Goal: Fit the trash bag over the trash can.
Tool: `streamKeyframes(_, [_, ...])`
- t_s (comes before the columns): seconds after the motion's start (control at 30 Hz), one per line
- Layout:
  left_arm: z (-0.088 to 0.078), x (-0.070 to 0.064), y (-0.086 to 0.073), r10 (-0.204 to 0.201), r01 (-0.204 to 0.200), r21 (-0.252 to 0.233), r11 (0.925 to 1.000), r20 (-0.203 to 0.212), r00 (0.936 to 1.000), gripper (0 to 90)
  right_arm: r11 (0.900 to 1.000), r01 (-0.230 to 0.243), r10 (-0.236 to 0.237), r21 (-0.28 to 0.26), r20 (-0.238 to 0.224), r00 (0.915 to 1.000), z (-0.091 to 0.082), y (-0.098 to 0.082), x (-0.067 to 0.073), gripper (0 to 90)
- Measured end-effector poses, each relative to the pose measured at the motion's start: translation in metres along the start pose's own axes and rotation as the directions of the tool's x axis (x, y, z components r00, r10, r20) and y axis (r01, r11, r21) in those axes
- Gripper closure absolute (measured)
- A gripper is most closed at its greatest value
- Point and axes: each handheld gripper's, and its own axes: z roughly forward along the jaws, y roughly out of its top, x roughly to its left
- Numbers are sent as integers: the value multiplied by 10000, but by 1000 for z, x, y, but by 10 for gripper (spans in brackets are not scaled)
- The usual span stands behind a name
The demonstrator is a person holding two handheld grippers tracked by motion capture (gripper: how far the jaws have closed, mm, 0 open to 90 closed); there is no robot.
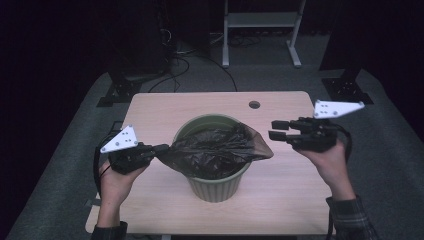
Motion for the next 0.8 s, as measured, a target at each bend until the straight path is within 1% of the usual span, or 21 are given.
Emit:
streamKeyframes(0.03, [0, 0, 0, -2, 2, -9, 10000, 7, 10000, 892, 9999, -35, 33, 131, 139, 9999, 9, 5, -3, 567])
streamKeyframes(0.1, [0, 0, 0, 5, -4, -44, 10000, 13, 10000, 892, 9991, -247, 247, 346, 23, 9997, 22, 9, -9, 533])
streamKeyframes(0.13, [-1, -1, 0, 5, -5, -68, 10000, 7, 10000, 892, 9977, -412, 408, 545, 85, 9991, 29, 9, -13, 531])
streamKeyframes(0.17, [-1, -1, 1, 17, -16, -75, 10000, 12, 10000, 892, 9958, -601, 594, 698, 127, 9982, 37, 8, -17, 511])
streamKeyframes(0.23, [-3, -2, 1, 44, -44, -137, 9999, 12, 10000, 892, 9914, -922, 911, 931, 160, 9957, 47, 4, -23, 501])
streamKeyframes(0.3, [-5, -3, 1, 82, -82, -179, 9998, -1, 10000, 892, 9883, -1182, 1175, 959, 131, 9930, 53, -1, -26, 492])
streamKeyframes(0.37, [-7, -3, 2, 137, -137, -213, 9997, -13, 9999, 892, 9833, -1456, 1478, 1091, -126, 9889, 57, -4, -28, 506])
streamKeyframes(0.4, [-8, -4, 2, 145, -146, -203, 9997, -16, 9999, 892, 9825, -1426, 1439, 1198, -27, 9896, 58, -6, -27, 567])
streamKeyframes(0.43, [-8, -4, 3, 122, -122, -243, 9996, -14, 9999, 892, 9803, -1410, 1432, 1380, -61, 9897, 59, -7, -26, 658])
streamKeyframes(0.5, [-9, -5, 3, 133, -133, -279, 9995, -4, 9999, 892, 9835, -1097, 1112, 1437, -26, 9938, 58, -8, -23, 839])
streamKeyframes(0.53, [-9, -5, 3, 155, -155, -283, 9995, 1, 9999, 892, 9847, -929, 955, 1477, -105, 9954, 57, -8, -22, 899])
streamKeyframes(0.57, [-9, -6, 3, 165, -165, -278, 9995, 4, 9999, 892, 9856, -827, 861, 1474, -166, 9962, 56, -8, -21, 900])
streamKeyframes(0.67, [-8, -7, 3, 174, -174, -270, 9995, 26, 9998, 893, 9880, -692, 720, 1382, -154, 9973, 51, -9, -19, 900])
streamKeyframes(0.73, [-9, -8, 3, 166, -165, -289, 9994, 37, 9999, 892, 9902, -731, 752, 1189, -134, 9971, 46, -9, -19, 900])
streamKeyframes(0.77, [-9, -8, 3, 166, -165, -291, 9994, 33, 9999, 892, 9913, -776, 797, 1061, -151, 9967, 44, -9, -19, 806])
streamKeyframes(0.8, [-9, -8, 4, 179, -178, -289, 9994, 43, 9998, 892, 9913, -979, 990, 883, -83, 9951, 42, -9, -20, 685])
